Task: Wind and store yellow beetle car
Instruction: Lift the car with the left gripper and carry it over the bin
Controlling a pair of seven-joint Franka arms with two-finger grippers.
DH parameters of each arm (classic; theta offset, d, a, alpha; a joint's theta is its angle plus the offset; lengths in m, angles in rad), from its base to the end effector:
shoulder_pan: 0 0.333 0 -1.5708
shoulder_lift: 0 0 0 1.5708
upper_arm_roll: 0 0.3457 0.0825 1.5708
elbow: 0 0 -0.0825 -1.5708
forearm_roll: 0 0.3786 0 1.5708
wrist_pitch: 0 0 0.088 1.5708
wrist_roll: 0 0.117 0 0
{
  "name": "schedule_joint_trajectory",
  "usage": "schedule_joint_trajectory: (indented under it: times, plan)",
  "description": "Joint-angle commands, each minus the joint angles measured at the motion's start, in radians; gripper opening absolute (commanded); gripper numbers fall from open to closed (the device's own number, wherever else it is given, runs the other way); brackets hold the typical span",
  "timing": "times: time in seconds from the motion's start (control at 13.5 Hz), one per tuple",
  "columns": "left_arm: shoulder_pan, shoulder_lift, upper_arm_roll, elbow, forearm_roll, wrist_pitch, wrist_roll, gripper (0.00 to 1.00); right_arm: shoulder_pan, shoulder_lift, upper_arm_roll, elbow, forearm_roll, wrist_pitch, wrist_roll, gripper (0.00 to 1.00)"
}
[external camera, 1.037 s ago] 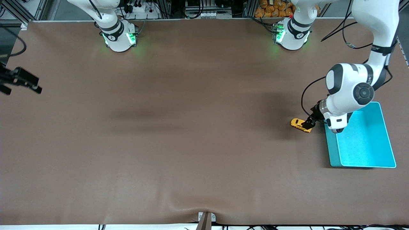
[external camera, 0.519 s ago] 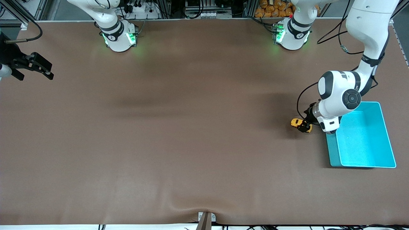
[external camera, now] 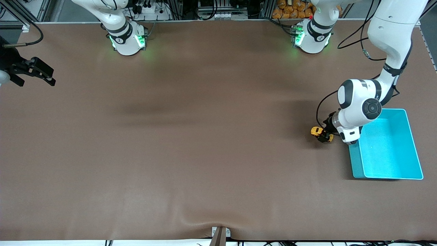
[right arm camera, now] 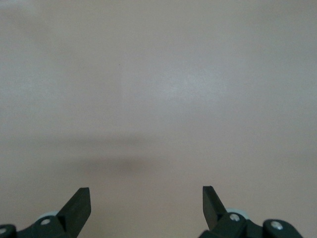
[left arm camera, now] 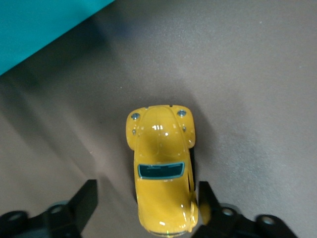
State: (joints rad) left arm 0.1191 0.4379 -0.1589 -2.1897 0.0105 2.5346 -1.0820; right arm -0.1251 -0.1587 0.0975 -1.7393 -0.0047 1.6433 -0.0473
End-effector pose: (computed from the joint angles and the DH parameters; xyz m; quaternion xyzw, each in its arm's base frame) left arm 0.5563 -0.0229 0.2003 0.8653 0.4984 -0.0535 0.0031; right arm 0.5015 -0.0100 0.6545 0.9994 0.0096 0.0306 0.0112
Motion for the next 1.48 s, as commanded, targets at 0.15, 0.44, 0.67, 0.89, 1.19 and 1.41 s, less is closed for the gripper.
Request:
schedule_joint_trajectory:
  times: [0.15, 0.44, 0.67, 0.89, 1.19, 1.41]
  plan:
    - [0.002, -0.019, 0.001, -0.001, 0.049, 0.015, -0.035, 0.00, 0.001, -0.008, -0.001, 0.029, 0.051, -0.049, 0.007, 1.00]
    - [-0.007, -0.119, -0.005, 0.065, 0.059, -0.107, -0.032, 0.00, 0.002, -0.008, -0.001, 0.049, 0.051, -0.079, 0.009, 1.00]
    - [-0.007, -0.126, -0.013, 0.235, 0.126, -0.337, -0.009, 0.00, 0.002, -0.008, -0.001, 0.057, 0.051, -0.080, 0.010, 1.00]
    - [0.005, -0.125, -0.007, 0.320, 0.129, -0.427, 0.135, 0.00, 0.002, -0.008, -0.001, 0.079, 0.054, -0.085, 0.021, 1.00]
    - [0.071, -0.114, 0.006, 0.360, 0.131, -0.455, 0.367, 0.00, -0.001, -0.008, -0.002, 0.089, 0.054, -0.086, 0.020, 1.00]
    - [0.154, -0.113, 0.006, 0.366, 0.146, -0.455, 0.554, 0.00, -0.002, -0.008, -0.009, 0.107, 0.054, -0.117, 0.010, 1.00]
